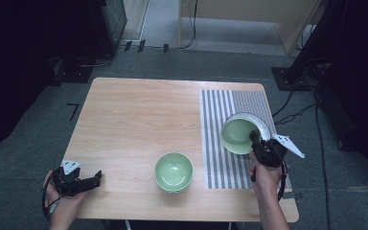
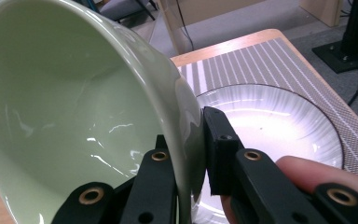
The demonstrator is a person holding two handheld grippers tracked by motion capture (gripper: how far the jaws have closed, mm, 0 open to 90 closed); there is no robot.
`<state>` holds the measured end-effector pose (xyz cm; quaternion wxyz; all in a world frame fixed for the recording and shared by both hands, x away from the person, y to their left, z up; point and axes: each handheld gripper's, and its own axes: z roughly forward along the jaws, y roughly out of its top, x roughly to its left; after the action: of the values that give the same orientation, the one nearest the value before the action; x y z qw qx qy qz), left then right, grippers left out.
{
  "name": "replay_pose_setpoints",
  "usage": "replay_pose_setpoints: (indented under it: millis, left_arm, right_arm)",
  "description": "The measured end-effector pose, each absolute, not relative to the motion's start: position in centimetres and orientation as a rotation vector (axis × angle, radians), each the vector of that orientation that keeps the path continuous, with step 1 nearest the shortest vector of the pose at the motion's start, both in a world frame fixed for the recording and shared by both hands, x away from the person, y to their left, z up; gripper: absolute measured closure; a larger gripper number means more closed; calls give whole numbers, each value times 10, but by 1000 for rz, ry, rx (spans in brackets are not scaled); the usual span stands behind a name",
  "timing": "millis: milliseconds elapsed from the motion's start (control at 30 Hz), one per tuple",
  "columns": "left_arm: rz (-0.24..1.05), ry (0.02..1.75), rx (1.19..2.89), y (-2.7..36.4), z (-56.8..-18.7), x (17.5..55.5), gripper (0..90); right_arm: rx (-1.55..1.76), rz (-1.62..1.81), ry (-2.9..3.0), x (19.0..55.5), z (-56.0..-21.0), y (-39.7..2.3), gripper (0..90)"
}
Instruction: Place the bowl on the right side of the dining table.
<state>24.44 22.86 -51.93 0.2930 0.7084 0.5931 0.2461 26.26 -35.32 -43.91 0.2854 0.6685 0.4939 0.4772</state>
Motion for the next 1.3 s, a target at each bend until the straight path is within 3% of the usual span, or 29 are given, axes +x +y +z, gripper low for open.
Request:
replay_pose_setpoints:
  millis: [1300]
  left_arm:
    - [656,1580,1887,229,-519,244,0]
  right_arm:
    - [2073,1124,1282,307,-487,-400,836]
